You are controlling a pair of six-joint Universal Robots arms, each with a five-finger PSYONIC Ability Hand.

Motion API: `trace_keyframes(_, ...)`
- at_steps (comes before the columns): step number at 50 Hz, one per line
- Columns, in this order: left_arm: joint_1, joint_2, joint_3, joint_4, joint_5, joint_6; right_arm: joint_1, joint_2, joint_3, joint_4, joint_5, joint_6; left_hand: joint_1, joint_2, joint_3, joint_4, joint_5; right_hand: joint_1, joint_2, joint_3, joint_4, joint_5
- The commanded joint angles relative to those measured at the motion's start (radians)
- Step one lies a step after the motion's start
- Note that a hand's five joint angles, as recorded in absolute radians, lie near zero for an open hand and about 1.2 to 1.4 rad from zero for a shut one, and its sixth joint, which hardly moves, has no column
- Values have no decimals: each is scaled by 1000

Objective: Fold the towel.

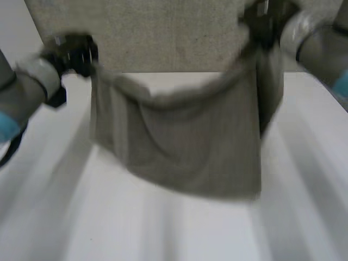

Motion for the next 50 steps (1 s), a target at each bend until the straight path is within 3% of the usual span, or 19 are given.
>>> trace_keyframes(1,-31,43,428,93,-146,-124,35,-31,-342,-406,27,154,7,-62,-142,-111,-258,77,71,54,60,82)
trace_keyframes(7,-30,91,467,250,-185,-155,39,-52,-303,-391,-42,232,7,-62,-142,-111,-258,77,71,54,60,82)
trace_keyframes(13,-17,92,364,264,-185,-155,43,-51,-212,-288,-59,217,7,-62,-142,-111,-258,77,71,54,60,82)
trace_keyframes(19,15,92,108,270,-182,-154,43,-28,-103,-215,-46,140,7,-62,-142,-111,-258,77,71,54,60,82)
trace_keyframes(24,65,78,-191,313,-154,-154,44,-2,138,-160,-40,111,7,-62,-142,-111,-258,77,71,54,60,82)
trace_keyframes(30,75,22,-385,384,-133,-148,46,12,395,-192,-49,113,7,-62,-142,-111,-258,77,71,54,60,82)
trace_keyframes(35,108,-29,-558,413,-99,-122,47,76,640,-328,-40,123,7,-62,-142,-111,-258,77,71,54,60,82)
trace_keyframes(41,156,-14,-646,414,-47,-85,49,95,725,-342,-39,136,7,-62,-142,-111,-258,77,71,54,60,82)
trace_keyframes(50,203,104,-728,413,16,-77,44,-50,782,-325,-40,235,7,-62,-142,-111,-258,77,71,54,60,82)
